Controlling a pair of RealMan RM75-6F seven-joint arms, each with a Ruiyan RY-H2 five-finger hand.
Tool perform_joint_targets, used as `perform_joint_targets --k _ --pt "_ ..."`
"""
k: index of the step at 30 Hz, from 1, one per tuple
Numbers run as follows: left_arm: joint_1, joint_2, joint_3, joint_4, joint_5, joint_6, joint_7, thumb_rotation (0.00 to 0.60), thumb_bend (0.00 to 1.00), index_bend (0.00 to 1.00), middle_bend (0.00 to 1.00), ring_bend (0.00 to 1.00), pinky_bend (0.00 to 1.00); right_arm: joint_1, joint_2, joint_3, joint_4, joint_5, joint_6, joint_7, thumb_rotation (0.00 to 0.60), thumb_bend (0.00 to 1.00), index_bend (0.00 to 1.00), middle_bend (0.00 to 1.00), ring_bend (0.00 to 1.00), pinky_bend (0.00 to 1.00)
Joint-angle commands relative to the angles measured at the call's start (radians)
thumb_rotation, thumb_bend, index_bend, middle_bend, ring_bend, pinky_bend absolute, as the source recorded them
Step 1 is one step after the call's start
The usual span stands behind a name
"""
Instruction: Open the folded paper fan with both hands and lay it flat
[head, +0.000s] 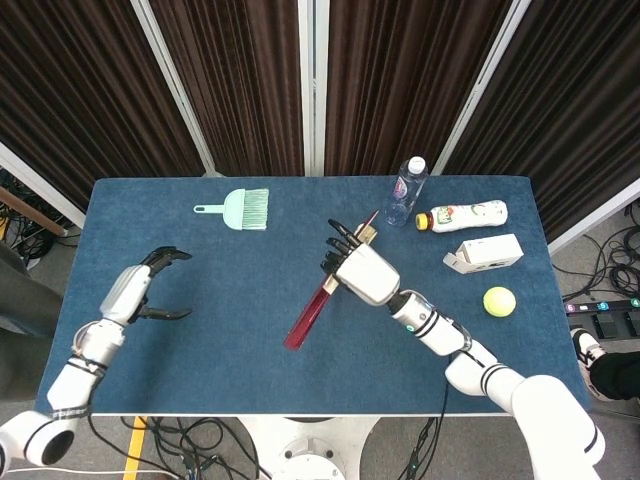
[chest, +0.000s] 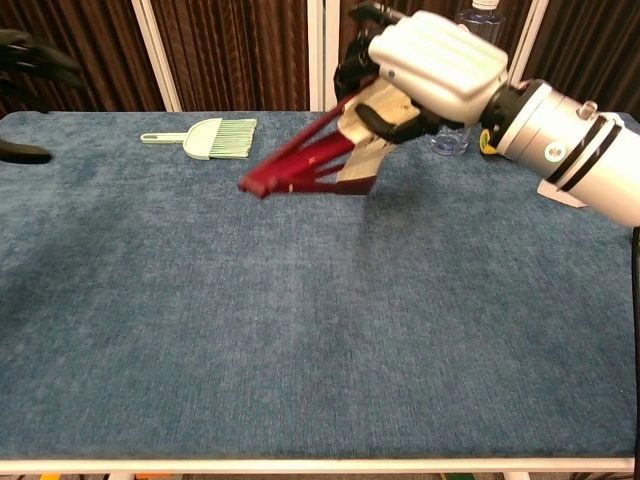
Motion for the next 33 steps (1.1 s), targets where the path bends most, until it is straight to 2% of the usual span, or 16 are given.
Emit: perform_joint_targets --k 1,8,13,22,33 --pt "-0.092 -0.097 -0.051 0.032 -0.066 -0.095 0.004 0.600 0.00 0.24 0.23 0.12 0.26 0.015 0.045 0.030 -0.073 0.014 0.005 -0.042 0.600 0.67 0.73 0.54 0.27 0.00" --pt "-0.168 -0.185 -0.082 0.056 -0.127 -0.153 0.045 0.600 0.00 0.24 0.23 0.12 0.26 0.038 0.089 0.095 -0.184 0.043 0.008 -0.116 0.600 0.67 0.73 0.54 0.28 0.00" --pt "-0.199 -0.217 -0.133 0.039 -0.208 -0.185 0.002 0.600 0.00 0.24 0.23 0.12 0.26 0.065 0.113 0.152 -0.257 0.089 -0.037 -0.184 0.600 0.67 0.73 0.54 0.28 0.00" --pt "-0.235 -0.293 -0.192 0.033 -0.338 -0.177 0.041 0.600 0.00 0.24 0.23 0.12 0.26 0.119 0.117 0.238 -0.373 0.163 -0.107 -0.311 0.600 0.67 0.73 0.54 0.28 0.00" --pt "-0.246 -0.379 -0.261 0.024 -0.478 -0.147 0.043 0.600 0.00 0.27 0.24 0.12 0.28 0.153 0.073 0.287 -0.414 0.230 -0.143 -0.435 0.600 0.67 0.73 0.54 0.28 0.00"
